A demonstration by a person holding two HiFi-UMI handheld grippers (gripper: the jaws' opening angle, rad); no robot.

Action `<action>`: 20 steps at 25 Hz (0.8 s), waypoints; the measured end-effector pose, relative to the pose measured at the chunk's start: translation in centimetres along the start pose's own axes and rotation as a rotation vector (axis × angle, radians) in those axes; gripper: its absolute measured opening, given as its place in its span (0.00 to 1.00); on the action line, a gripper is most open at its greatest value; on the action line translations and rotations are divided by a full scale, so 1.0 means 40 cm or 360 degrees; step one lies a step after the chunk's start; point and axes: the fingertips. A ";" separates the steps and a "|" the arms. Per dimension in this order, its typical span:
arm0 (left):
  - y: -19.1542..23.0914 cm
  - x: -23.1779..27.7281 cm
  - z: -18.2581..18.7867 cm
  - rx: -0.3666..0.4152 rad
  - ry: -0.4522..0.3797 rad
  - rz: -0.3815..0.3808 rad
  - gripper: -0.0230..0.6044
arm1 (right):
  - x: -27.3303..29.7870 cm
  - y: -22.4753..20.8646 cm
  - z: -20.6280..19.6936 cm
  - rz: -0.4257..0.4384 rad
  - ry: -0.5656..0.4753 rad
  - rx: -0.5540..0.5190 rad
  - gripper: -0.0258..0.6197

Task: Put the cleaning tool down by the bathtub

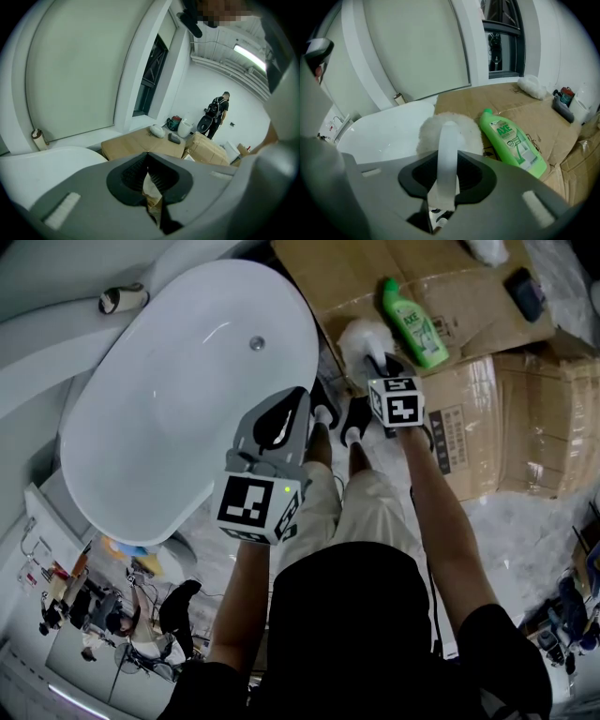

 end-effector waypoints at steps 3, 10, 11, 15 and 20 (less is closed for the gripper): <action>0.005 0.002 -0.006 -0.0006 0.0006 0.0003 0.03 | 0.011 -0.002 0.003 -0.0002 0.0007 0.0002 0.19; 0.015 0.002 -0.016 0.0004 0.0021 0.0008 0.03 | 0.030 -0.015 0.008 -0.0020 -0.0004 0.0021 0.19; 0.018 0.002 -0.017 0.0007 0.0023 0.0008 0.03 | 0.033 -0.017 0.009 -0.0024 -0.0003 0.0027 0.19; 0.028 -0.004 -0.020 0.0003 0.0035 0.0015 0.03 | 0.042 -0.019 0.008 -0.0042 0.0015 0.0045 0.19; 0.033 -0.004 -0.022 0.0006 0.0042 0.0017 0.03 | 0.047 -0.018 0.000 -0.0050 0.0029 0.0040 0.19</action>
Point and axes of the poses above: the fingertips, and each gripper's own axes: x forward along the fingers, y to its left, z out of its top, and after that the axes turned 14 degrees about z, right-handed
